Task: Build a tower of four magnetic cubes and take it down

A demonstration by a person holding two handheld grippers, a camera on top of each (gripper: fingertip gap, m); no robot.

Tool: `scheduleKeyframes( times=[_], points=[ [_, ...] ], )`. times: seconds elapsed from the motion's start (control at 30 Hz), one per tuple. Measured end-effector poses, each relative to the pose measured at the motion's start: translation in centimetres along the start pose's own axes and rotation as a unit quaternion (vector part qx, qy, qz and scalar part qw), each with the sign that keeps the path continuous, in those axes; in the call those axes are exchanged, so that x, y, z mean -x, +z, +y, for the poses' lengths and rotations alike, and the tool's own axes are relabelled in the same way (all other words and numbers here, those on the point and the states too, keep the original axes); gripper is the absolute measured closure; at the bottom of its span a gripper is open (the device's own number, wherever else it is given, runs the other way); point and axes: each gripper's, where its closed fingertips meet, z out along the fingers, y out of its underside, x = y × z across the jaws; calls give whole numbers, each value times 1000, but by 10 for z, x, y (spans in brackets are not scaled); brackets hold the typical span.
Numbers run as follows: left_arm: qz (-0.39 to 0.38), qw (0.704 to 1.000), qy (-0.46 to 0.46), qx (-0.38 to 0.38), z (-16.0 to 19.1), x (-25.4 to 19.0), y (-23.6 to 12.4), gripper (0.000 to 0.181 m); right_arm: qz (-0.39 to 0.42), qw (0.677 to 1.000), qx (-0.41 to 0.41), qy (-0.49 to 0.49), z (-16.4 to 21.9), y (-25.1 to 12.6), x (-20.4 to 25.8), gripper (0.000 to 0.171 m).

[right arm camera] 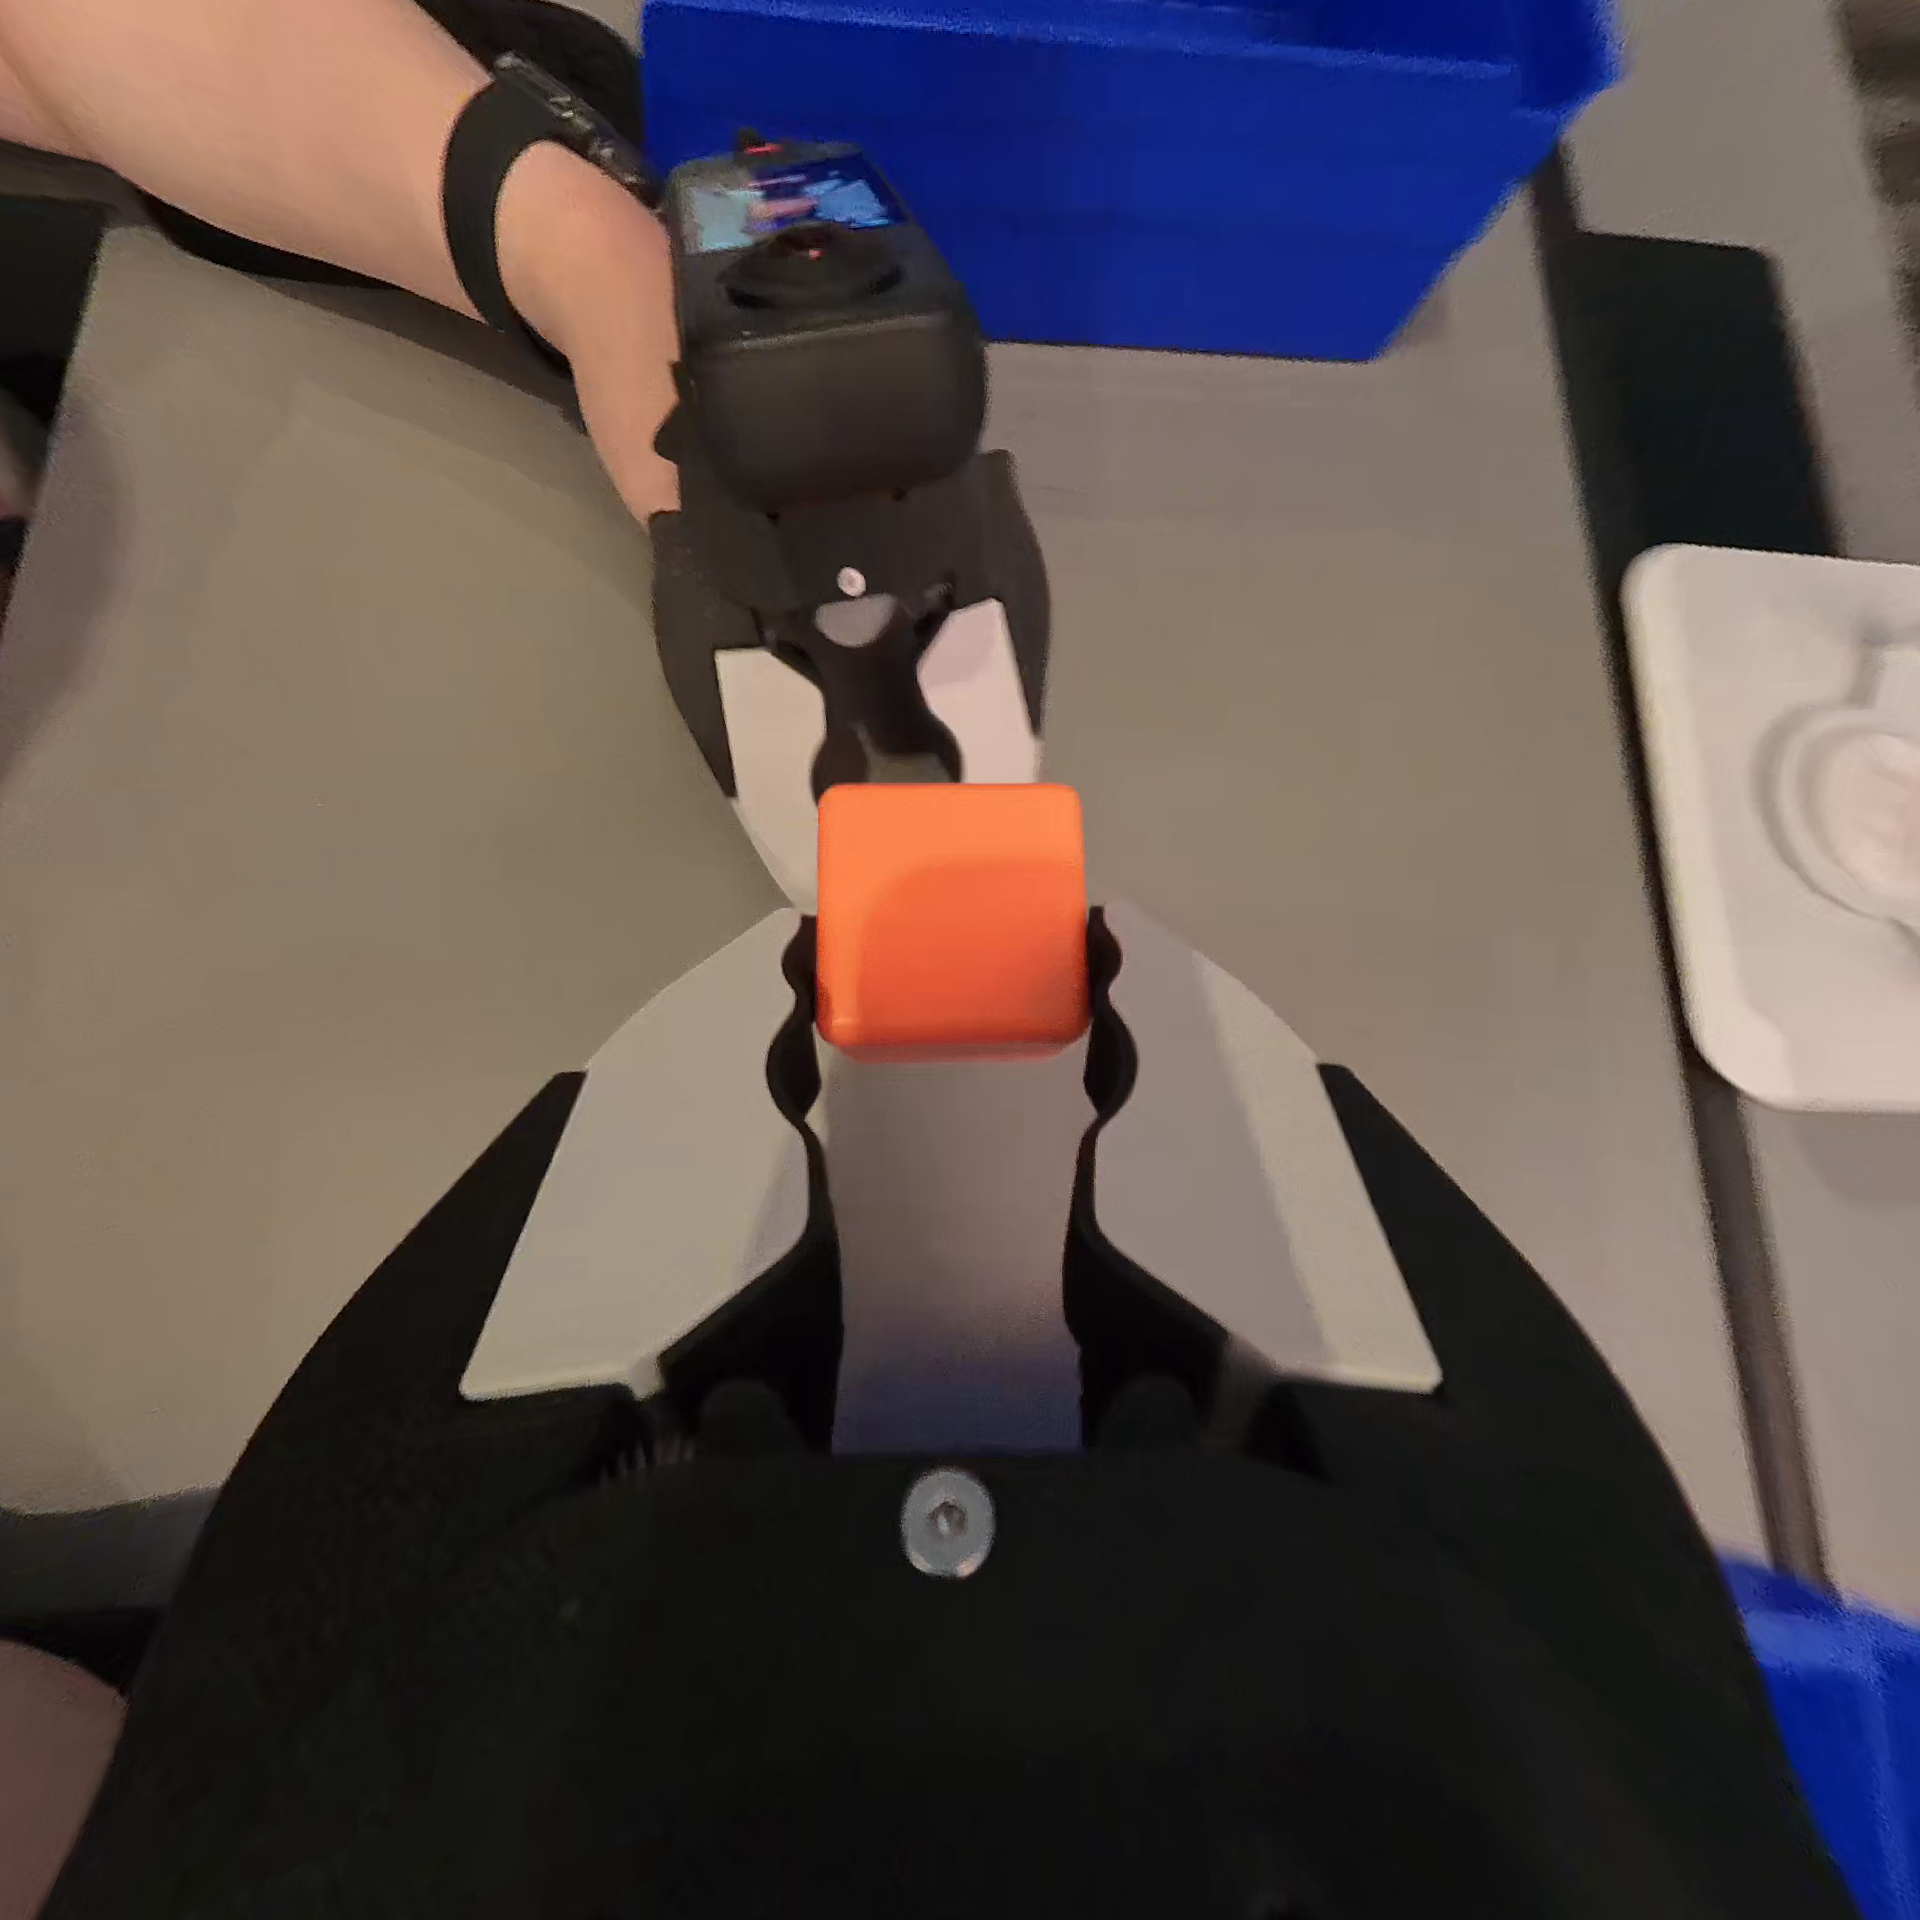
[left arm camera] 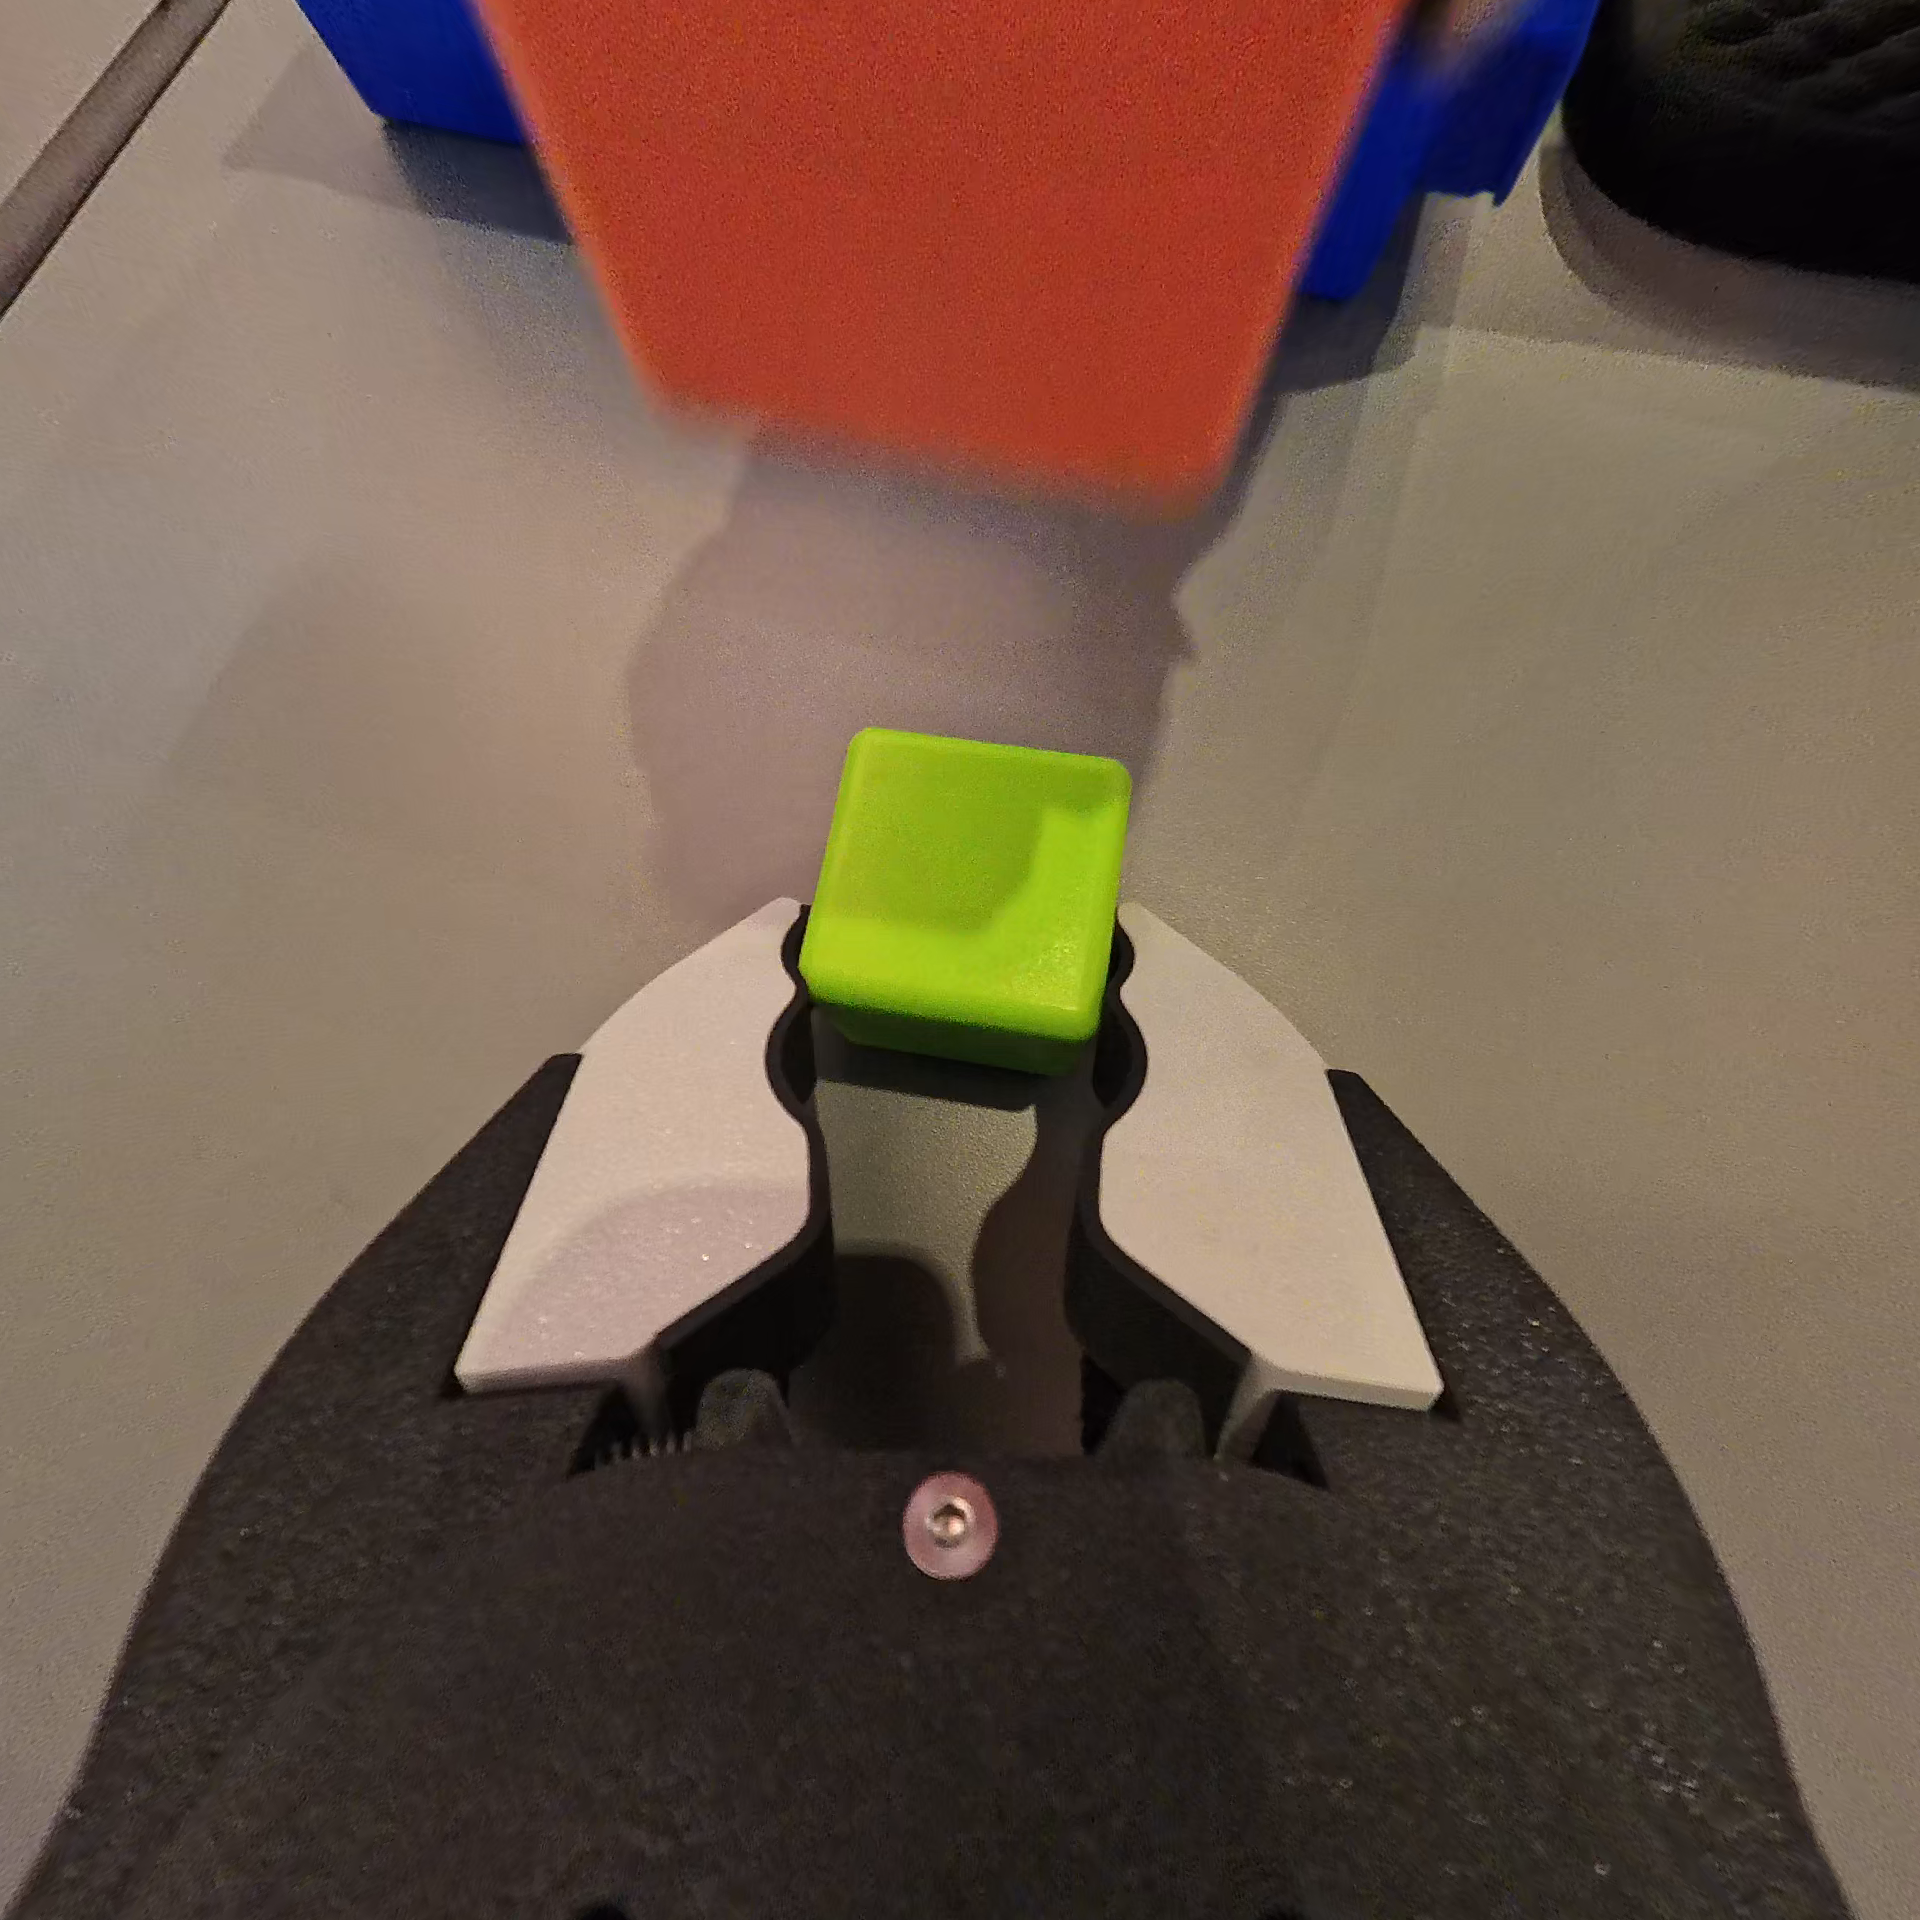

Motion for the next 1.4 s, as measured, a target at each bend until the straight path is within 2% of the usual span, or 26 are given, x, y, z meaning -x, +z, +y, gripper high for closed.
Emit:
scheduleKeyframes(
  times=[0.1,0.17,0.27,0.4,0.5,0.63,0.83,0.93,1.07,1.2,1.33,1.4],
  points=[
    [-1,1000,0,0,0,0,0,130,77,997,-18,25,13,-62,-12,121],
    [-1,1000,0,0,0,0,0,130,122,990,-27,69,37,-101,-19,121],
    [1,1000,0,0,0,0,0,130,139,981,-22,131,82,-126,-21,121],
    [0,1000,0,0,0,-1,0,130,67,984,41,160,137,-102,-8,121],
    [1,1000,1,0,0,-2,0,130,17,985,54,164,157,-79,-2,121],
    [1,1000,2,0,0,-3,0,130,3,975,127,184,189,-63,1,120],
    [2,1000,3,0,0,-3,0,130,-12,960,141,240,200,-58,4,120],
    [3,1000,3,0,0,-4,0,130,-8,953,147,264,207,-58,4,113],
    [1,1000,3,0,0,-4,1,130,13,956,129,263,200,-65,-3,112],
    [-19,1000,11,-4,-5,1,-2,130,88,956,97,261,175,-103,-12,112],
    [-63,992,26,-109,-52,7,-33,130,183,953,5,243,106,-146,-27,116],
    [-113,978,36,-169,-79,16,-59,130,174,950,-92,244,49,-154,-27,117]
  ],
)
